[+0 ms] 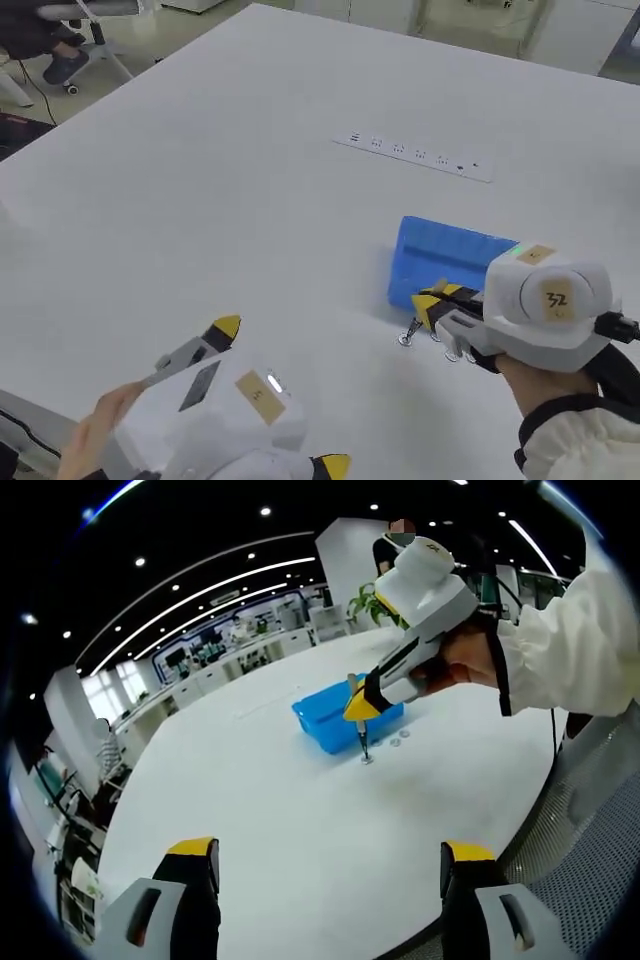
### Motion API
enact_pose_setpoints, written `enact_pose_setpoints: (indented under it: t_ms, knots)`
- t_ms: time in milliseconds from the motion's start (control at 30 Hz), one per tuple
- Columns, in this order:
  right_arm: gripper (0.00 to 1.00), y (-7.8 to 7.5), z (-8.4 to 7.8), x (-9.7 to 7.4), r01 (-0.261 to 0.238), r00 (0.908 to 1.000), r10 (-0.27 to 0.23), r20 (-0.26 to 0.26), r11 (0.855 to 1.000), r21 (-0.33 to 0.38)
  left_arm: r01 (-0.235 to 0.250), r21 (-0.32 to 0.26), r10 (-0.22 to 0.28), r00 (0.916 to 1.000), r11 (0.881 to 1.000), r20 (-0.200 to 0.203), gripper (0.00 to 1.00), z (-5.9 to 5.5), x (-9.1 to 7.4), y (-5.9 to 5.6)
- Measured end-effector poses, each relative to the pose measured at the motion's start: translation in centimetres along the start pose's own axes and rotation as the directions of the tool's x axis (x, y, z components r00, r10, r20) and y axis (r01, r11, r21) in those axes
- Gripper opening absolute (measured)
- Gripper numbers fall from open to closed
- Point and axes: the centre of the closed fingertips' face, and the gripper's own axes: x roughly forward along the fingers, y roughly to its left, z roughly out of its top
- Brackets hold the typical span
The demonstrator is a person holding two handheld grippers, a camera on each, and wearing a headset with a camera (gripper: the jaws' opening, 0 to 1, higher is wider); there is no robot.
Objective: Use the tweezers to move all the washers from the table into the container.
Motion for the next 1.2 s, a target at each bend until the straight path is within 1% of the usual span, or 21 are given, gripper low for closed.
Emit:
enact_pose_setpoints:
  t_ms: [100, 267, 433, 667, 800, 900, 1100, 1200]
  knots:
    - [0.0, -0.1, 0.1, -0.3, -0.006, 1.0, 0.006, -0.004, 1.0, 0.001, -0.003, 0.002, 0.003, 1.0, 1.0, 0.002, 0.93, 0.1, 0.0, 0.0]
    - [0.0, -0.3, 1.0, -1.2, -0.007, 0.9999, 0.007, 0.015, 1.0, 0.02, -0.011, 0.003, 0.011, 0.9999, 1.0, 0.002, 0.93, 0.1, -0.1, 0.2]
    - [0.0, -0.5, 1.4, -1.8, -0.007, 0.9999, 0.006, 0.01, 0.999, 0.039, -0.013, 0.008, 0.013, 0.9999, 1.0, -0.001, 0.93, 0.0, 0.0, 0.2]
    - [0.0, -0.9, 2.0, -2.4, 0.004, 0.9997, -0.005, 0.025, 0.999, 0.037, -0.006, 0.005, 0.006, 1.0, 1.0, -0.006, 0.93, -0.1, 0.0, 0.2]
    - [0.0, -1.4, 2.6, -2.7, 0.012, 0.9992, -0.014, 0.037, 0.999, 0.041, -0.003, 0.014, 0.003, 0.9998, 1.0, -0.017, 0.93, -0.3, 0.1, 0.1]
    - [0.0, -2.0, 3.1, -2.8, 0.021, 0.9985, -0.024, 0.048, 0.999, 0.044, -0.004, 0.011, 0.004, 0.9998, 1.0, -0.017, 0.93, -0.3, 0.1, 0.2]
    - [0.0, -3.2, 4.1, -3.0, 0.041, 0.9959, -0.047, 0.077, 0.996, 0.078, -0.005, 0.011, 0.005, 0.9997, 1.0, -0.024, 0.93, -0.4, 0.1, 0.2]
    - [0.0, -3.5, 4.4, -3.1, 0.053, 0.995, -0.058, 0.082, 0.996, 0.071, -0.006, 0.011, 0.006, 0.9996, 1.0, -0.028, 0.93, -0.5, 0.2, 0.2]
